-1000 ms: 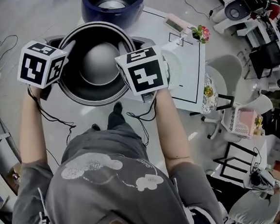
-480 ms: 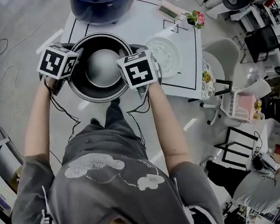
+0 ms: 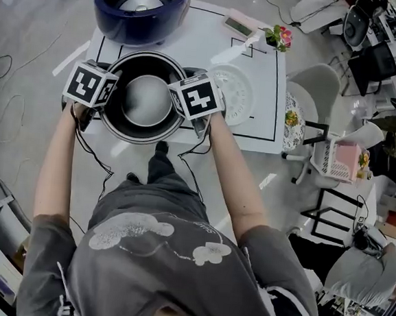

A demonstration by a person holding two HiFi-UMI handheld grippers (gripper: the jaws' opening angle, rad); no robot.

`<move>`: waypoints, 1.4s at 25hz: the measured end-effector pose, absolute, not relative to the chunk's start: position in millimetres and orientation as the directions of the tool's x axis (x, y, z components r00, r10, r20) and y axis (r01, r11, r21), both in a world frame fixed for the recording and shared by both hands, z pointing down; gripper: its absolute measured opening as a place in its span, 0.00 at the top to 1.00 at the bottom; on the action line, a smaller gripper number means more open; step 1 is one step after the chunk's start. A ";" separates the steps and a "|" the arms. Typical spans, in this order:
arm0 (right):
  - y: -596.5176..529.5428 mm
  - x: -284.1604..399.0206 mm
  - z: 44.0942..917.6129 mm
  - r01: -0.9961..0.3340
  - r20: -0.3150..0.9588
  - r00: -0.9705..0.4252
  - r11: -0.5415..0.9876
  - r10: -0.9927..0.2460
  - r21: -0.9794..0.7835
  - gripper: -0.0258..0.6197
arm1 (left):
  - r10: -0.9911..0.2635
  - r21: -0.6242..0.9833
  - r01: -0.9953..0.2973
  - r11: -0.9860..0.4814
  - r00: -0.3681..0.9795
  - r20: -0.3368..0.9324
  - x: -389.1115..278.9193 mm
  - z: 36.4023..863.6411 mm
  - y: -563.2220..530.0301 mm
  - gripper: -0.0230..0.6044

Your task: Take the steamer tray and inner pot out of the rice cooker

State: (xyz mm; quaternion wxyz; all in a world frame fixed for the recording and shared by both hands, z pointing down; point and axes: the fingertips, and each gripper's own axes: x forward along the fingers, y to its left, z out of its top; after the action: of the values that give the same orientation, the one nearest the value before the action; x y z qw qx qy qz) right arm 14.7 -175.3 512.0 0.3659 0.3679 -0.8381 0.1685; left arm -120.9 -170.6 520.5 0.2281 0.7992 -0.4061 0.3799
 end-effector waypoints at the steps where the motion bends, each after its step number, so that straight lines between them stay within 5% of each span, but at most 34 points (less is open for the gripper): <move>1: -179.5 14.0 513.6 -0.735 0.741 -0.466 0.678 -0.483 -0.020 0.86 | -0.472 0.060 -0.824 -0.564 0.381 0.795 -121.3 522.2 -174.3 0.90; 15: -204.4 15.2 524.2 -0.717 0.722 -0.526 0.691 -0.448 -0.094 0.81 | -0.431 0.061 -0.820 -0.569 0.361 0.827 -122.3 536.9 -194.0 0.88; 17: -205.5 13.3 521.7 -0.712 0.707 -0.541 0.696 -0.455 -0.097 0.79 | -0.440 0.043 -0.815 -0.578 0.356 0.824 -123.8 536.4 -194.7 0.75; 21: -203.3 11.4 518.0 -0.698 0.682 -0.568 0.708 -0.461 -0.102 0.58 | -0.501 -0.034 -0.806 -0.591 0.334 0.799 -130.3 535.6 -198.1 0.43; 24: -203.5 16.4 512.7 -0.720 0.645 -0.566 0.689 -0.512 -0.085 0.50 | -0.556 -0.084 -0.823 -0.562 0.300 0.775 -140.0 535.9 -198.7 0.37; 35: -193.1 54.9 448.3 -0.851 0.456 -0.471 0.524 -0.755 -0.011 0.50 | -0.765 -0.197 -0.879 -0.433 0.243 0.597 -170.5 459.3 -179.6 0.33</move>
State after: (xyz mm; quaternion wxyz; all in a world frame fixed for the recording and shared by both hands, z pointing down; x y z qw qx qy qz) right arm 54.9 -193.1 448.3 0.2024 0.4729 -0.8492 0.1190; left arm -170.5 -179.6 459.3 0.0895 0.7833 -0.5248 0.3212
